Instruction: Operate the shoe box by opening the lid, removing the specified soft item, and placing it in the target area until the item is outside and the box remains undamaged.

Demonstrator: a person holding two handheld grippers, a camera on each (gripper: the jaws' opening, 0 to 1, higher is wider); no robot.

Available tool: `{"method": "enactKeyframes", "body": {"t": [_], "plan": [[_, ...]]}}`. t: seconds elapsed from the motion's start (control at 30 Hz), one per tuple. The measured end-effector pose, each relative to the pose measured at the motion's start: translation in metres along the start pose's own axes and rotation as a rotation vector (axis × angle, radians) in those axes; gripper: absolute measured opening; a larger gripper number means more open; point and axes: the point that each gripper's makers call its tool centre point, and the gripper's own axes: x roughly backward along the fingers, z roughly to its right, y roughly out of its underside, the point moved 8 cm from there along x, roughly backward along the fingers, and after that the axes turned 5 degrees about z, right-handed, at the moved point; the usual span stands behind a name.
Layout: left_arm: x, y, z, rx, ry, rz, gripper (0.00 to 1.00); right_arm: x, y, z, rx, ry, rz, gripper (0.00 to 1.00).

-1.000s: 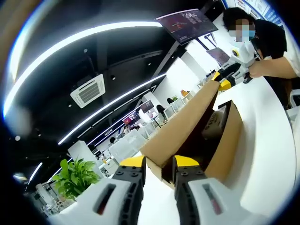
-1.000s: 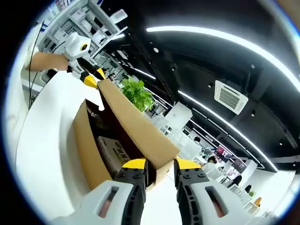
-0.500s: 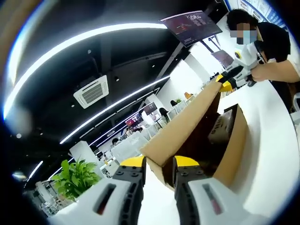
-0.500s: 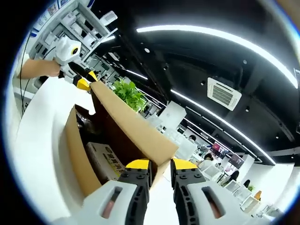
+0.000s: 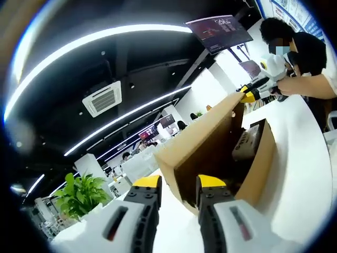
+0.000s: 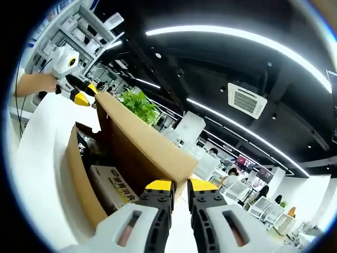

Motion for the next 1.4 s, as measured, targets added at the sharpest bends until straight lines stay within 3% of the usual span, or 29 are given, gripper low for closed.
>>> {"method": "enactKeyframes", "body": {"t": [0.4,0.73,1.0,1.27,1.4], "plan": [[0.003,0.011,0.005,0.015,0.021,-0.027,0.27,-0.024,-0.014,0.023,-0.07,-0.031,-0.096,0.08],[0.003,0.012,0.008,0.028,0.027,-0.031,0.27,-0.047,-0.01,0.035,-0.255,0.044,-0.069,0.08],[0.004,0.02,0.006,0.093,0.021,-0.027,0.27,-0.07,-0.01,0.042,-0.258,0.112,-0.095,0.06],[0.003,0.018,0.011,0.064,0.035,-0.03,0.27,-0.086,-0.007,0.057,-0.381,0.109,-0.141,0.05],[0.002,0.017,0.013,0.04,0.051,-0.038,0.27,-0.099,-0.006,0.062,-0.386,0.106,-0.186,0.05]]}}
